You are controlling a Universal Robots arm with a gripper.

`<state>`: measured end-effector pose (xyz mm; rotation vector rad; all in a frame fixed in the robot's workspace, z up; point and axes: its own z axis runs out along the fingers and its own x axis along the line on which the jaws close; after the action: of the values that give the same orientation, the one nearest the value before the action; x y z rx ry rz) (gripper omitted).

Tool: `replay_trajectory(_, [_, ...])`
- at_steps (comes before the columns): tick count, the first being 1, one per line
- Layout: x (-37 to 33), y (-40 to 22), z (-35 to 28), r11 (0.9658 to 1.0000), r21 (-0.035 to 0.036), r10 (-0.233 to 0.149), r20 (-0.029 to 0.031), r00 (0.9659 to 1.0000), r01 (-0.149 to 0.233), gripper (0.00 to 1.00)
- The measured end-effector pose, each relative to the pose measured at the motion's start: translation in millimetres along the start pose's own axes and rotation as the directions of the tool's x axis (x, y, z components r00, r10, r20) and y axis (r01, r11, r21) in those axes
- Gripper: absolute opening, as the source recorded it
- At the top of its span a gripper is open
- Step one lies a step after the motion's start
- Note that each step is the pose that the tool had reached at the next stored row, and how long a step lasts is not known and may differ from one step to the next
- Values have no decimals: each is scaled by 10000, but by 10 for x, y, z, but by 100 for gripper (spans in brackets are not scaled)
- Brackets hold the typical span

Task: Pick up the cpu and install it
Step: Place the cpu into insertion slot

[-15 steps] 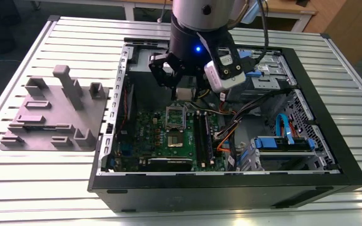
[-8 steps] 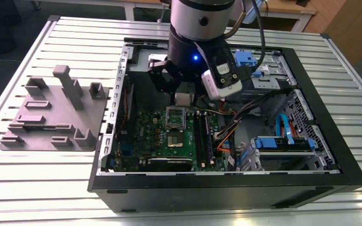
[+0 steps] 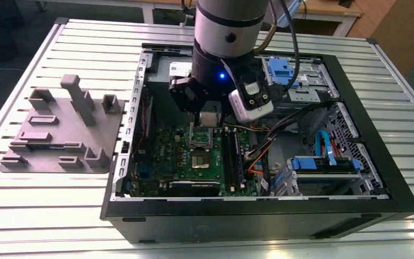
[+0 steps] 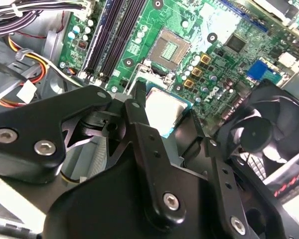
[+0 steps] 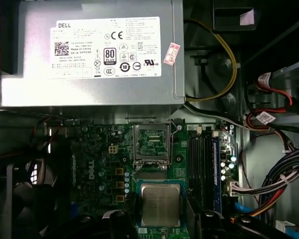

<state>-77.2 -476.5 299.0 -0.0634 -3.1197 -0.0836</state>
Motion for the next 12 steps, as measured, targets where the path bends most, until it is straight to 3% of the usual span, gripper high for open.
replay_trajectory(10, [-4,-9,176,10000,0,0,0,10000,0,47])
replay_trajectory(12, [-3,-10,183,10000,4,2,-12,10000,-2,47])
